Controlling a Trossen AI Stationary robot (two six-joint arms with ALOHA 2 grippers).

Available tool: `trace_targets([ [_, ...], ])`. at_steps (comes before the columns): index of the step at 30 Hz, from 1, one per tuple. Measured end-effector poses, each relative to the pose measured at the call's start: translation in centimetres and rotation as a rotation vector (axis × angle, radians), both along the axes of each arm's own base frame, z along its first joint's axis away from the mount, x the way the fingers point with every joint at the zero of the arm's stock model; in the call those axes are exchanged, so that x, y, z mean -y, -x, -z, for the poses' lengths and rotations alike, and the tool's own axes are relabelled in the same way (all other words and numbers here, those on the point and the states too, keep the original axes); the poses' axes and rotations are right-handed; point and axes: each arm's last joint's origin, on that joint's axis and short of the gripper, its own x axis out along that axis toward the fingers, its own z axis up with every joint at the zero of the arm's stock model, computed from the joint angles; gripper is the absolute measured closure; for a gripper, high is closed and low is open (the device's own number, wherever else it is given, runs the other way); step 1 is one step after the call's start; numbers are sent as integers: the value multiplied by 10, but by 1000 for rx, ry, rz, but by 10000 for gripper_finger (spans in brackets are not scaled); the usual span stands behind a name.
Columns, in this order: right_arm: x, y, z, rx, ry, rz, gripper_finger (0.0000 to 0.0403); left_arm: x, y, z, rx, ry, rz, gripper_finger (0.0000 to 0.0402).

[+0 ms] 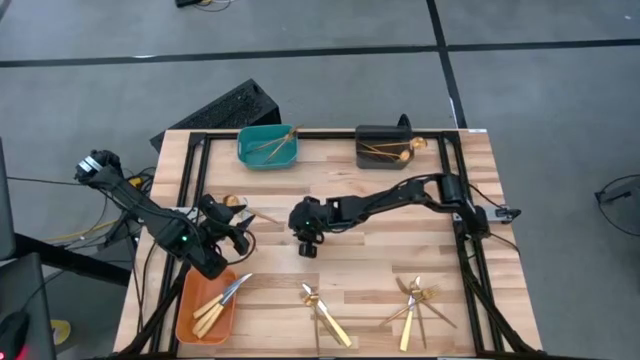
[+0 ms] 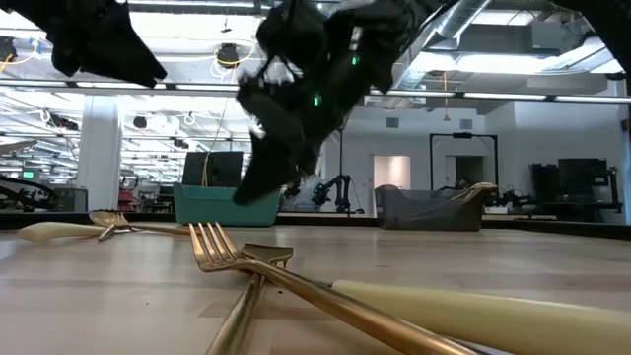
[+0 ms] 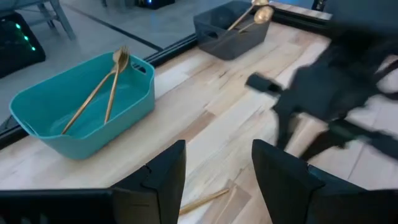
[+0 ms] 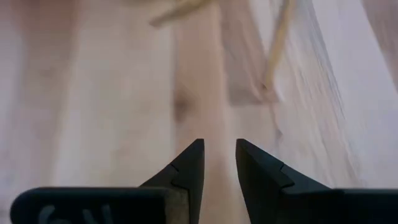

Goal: Sort silverware by color (type)
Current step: Put the gold spoon into the black bin

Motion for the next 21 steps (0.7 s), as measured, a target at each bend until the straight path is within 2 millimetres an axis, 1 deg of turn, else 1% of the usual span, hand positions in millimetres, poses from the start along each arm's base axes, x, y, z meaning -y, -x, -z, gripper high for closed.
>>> trace_targets([
  [3,-8,-1,-8,38,28,-12,284,0,0,7,11,10,-7,230],
  [5,-7,-7,-8,104,55,16,284,-1,1,10,18,15,-17,230],
  [9,16,-14,-11,198,45,96,284,-2,2,13,42,25,-37,230],
  [11,28,-20,-10,238,46,125,284,-2,2,13,42,26,-37,230],
  [13,37,-22,-9,217,50,137,284,-2,2,13,37,23,-34,230],
  [15,42,-27,-13,239,62,133,284,-2,2,13,37,21,-35,230],
  [17,45,-37,-13,272,68,135,284,-2,2,13,38,16,-36,230],
  [18,46,-38,-13,257,68,132,284,-2,2,13,38,15,-36,230],
  [20,47,-42,-4,209,70,113,284,-2,2,13,36,14,-36,230],
  [21,47,-49,-2,238,65,103,284,-2,2,13,37,14,-36,230],
])
